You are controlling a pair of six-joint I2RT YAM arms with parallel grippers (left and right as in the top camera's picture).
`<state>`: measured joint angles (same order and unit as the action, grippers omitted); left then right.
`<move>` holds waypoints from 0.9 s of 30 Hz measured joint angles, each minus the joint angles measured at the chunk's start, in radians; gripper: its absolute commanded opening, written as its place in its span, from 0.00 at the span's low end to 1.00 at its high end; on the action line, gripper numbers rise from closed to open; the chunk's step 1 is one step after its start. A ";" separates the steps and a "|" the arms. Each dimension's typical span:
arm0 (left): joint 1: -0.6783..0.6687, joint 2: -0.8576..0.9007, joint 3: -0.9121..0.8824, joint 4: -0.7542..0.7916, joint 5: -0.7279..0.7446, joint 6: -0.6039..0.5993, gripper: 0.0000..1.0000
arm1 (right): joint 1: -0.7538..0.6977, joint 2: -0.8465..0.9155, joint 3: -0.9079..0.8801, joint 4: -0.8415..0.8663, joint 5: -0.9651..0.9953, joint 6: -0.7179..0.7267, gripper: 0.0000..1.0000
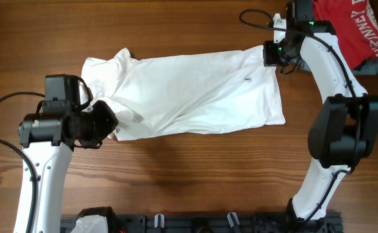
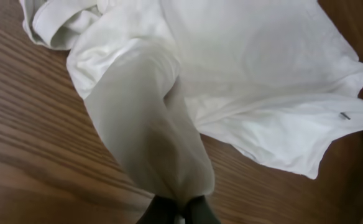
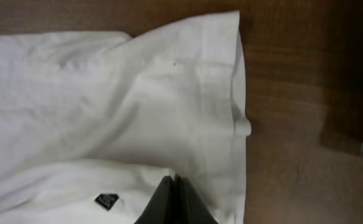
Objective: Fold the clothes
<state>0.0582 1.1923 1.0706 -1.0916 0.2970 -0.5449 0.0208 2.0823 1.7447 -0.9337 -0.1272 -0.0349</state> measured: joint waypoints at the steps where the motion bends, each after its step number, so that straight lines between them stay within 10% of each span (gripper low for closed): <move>1: 0.000 0.000 0.004 0.002 0.000 0.000 0.04 | 0.000 -0.008 0.000 -0.011 -0.003 0.003 0.04; 15: 0.000 -0.093 0.249 -0.197 -0.024 0.024 0.04 | -0.013 -0.493 0.003 -0.373 -0.014 0.073 0.04; 27: 0.036 -0.102 0.249 -0.331 -0.069 0.018 0.04 | -0.013 -0.529 0.005 -0.653 0.005 0.163 0.04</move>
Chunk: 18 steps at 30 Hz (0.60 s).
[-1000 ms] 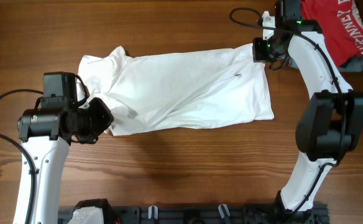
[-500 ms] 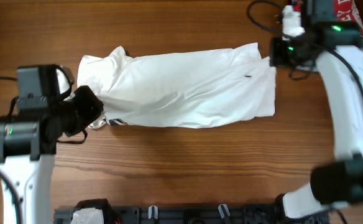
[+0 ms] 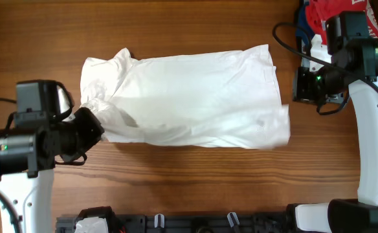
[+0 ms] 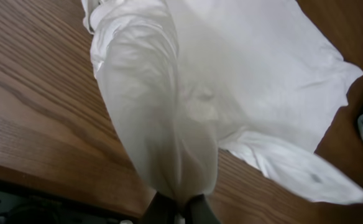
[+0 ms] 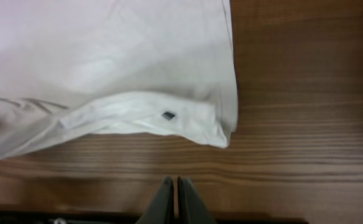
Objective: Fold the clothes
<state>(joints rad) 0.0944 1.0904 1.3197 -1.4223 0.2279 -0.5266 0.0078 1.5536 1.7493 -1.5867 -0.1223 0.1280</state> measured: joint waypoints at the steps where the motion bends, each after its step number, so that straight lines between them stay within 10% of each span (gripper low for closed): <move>1: 0.011 -0.008 0.000 0.001 -0.003 0.000 0.04 | 0.000 -0.008 0.000 -0.005 0.001 0.008 0.05; 18: 0.071 -0.025 -0.069 -0.002 -0.023 0.007 0.04 | 0.000 -0.170 -0.290 0.188 -0.005 0.058 0.04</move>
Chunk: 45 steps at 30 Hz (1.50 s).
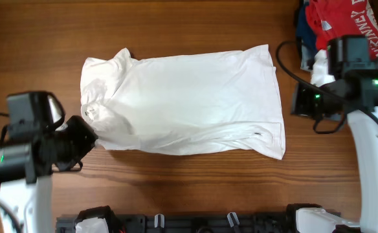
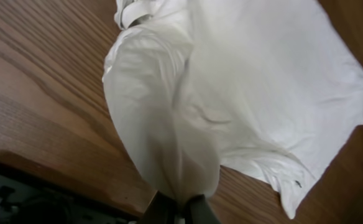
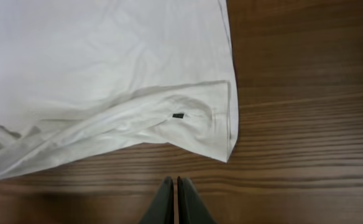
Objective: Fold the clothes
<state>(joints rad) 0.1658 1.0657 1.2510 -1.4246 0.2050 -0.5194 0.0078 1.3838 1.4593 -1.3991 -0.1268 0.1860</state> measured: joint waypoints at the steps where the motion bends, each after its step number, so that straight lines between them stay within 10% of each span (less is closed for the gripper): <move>1: 0.000 0.027 -0.013 0.013 -0.001 0.006 0.04 | 0.000 0.003 -0.052 0.037 -0.008 0.000 0.04; 11: -0.010 0.243 -0.153 0.246 -0.010 0.021 0.04 | 0.000 0.137 -0.234 0.235 -0.020 -0.014 0.38; 25: -0.015 0.561 -0.182 0.492 -0.037 0.028 0.04 | 0.000 0.368 -0.284 0.339 0.050 -0.029 0.38; 45: -0.015 0.586 -0.182 0.531 -0.041 0.051 0.04 | 0.000 0.370 -0.497 0.633 0.136 0.026 0.36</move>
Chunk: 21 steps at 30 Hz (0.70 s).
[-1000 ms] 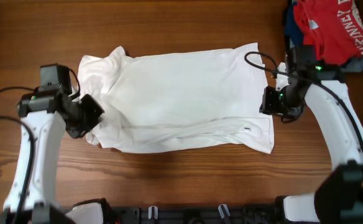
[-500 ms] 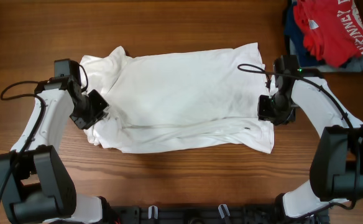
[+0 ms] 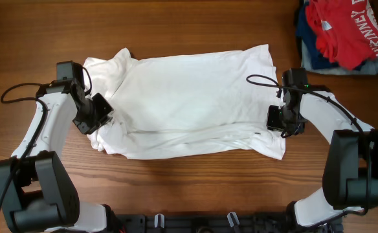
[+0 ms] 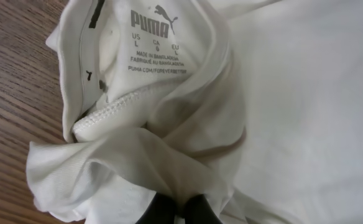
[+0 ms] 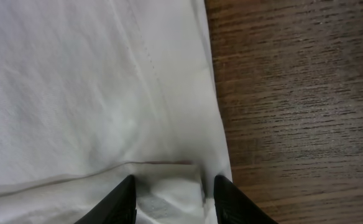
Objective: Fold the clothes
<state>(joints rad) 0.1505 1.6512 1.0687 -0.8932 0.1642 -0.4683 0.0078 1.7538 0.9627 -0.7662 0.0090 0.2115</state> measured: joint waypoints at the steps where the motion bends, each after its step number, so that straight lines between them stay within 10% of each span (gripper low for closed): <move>1: 0.000 0.000 0.000 0.000 0.000 0.000 0.04 | 0.000 0.000 0.000 0.000 0.000 0.002 0.34; 8: 0.000 0.000 0.000 -0.003 0.000 0.000 0.04 | 0.000 0.000 0.000 0.011 -0.001 0.020 0.10; 21: 0.000 0.000 0.000 -0.019 0.000 0.000 0.04 | 0.000 0.003 0.021 -0.002 0.020 0.023 0.26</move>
<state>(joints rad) 0.1505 1.6512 1.0687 -0.9119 0.1642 -0.4683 0.0078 1.7573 0.9833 -0.7685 0.0288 0.2348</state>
